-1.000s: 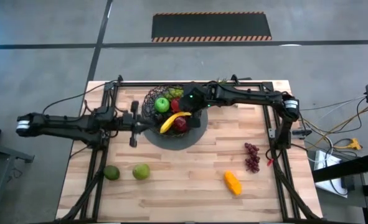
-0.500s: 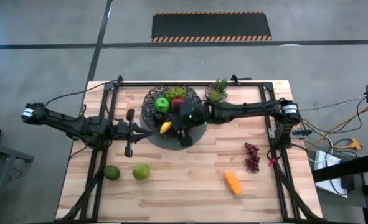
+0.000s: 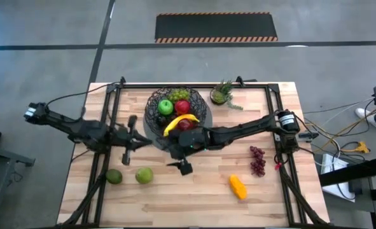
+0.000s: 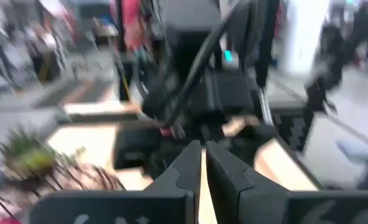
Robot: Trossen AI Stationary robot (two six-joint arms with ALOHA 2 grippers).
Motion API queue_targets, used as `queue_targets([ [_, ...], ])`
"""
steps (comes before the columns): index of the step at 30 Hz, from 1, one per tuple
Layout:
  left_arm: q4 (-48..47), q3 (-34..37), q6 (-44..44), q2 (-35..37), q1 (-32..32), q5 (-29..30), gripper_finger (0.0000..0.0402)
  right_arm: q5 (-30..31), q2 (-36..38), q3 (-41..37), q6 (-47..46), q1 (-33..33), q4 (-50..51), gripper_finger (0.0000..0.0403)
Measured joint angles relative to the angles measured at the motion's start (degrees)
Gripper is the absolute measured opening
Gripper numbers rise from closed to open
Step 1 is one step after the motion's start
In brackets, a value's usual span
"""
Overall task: Build produce basket
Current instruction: Put the pear into the black wire basket
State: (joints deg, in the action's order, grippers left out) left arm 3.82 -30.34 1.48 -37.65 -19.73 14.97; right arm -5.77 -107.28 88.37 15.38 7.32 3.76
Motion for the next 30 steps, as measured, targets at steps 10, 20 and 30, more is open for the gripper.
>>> queue_targets([
  [10, -17.96, -11.97, 12.78, -13.34, -11.18, 9.43, 0.0008, 7.28, 9.16, -10.21, -1.85, 3.39, 1.91, 0.0297],
  [20, -60.12, -34.02, 32.49, -31.1, -20.74, 8.87, 0.0008, 10.7, 22.07, -27.69, -4.42, 4.76, -7.36, 0.0297],
  [30, -76.12, -40.94, 58.8, -38.55, -27.0, 6.77, 0.0017, 10.87, 31.53, -42.95, -1.43, 4.66, -27.5, 0.0297],
])
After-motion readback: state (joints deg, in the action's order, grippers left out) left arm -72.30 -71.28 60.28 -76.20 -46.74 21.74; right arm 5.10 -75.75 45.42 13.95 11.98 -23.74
